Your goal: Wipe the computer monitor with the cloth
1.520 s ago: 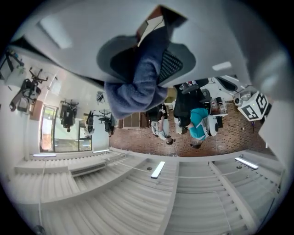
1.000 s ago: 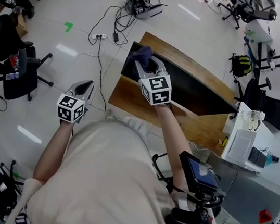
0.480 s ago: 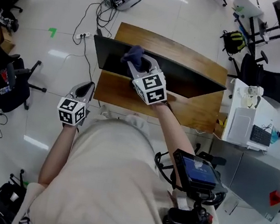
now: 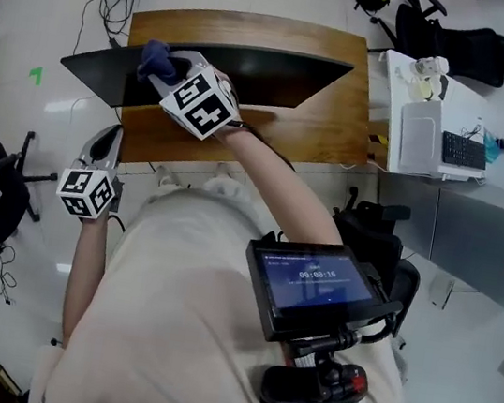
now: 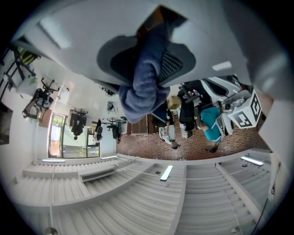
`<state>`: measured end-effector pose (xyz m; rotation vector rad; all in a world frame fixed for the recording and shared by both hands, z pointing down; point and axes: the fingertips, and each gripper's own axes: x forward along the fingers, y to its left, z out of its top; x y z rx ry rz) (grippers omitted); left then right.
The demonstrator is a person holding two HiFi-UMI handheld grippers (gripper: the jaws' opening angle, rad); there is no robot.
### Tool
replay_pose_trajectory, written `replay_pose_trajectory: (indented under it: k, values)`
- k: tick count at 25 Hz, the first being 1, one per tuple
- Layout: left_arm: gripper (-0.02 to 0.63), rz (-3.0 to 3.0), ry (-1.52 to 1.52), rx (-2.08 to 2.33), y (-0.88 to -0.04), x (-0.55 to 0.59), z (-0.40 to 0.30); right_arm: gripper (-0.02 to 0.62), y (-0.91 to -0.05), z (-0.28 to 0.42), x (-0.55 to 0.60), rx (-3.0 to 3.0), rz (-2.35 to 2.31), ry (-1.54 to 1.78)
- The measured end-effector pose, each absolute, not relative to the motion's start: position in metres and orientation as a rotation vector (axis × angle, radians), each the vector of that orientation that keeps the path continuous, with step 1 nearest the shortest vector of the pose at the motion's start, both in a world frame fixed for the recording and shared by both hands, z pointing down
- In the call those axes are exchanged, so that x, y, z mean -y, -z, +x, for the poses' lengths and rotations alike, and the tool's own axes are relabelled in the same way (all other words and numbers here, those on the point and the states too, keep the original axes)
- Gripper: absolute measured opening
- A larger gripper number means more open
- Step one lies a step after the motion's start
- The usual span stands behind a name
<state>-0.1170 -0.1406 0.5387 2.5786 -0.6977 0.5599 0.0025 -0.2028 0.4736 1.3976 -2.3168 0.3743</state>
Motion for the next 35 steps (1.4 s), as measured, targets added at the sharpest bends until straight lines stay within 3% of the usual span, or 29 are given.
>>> replay_pose_trajectory:
  k: [9,35]
  values:
    - [0.000,2.587,-0.568,0.660,-0.546,0.146,-0.106,0.112,-0.482,0.020,0.193,2.293,1.480,-0.434]
    - [0.000,2.636,-0.637,0.605,-0.548,0.133,-0.047,0.112,-0.477,0.164,0.113,2.118,1.823,-0.488]
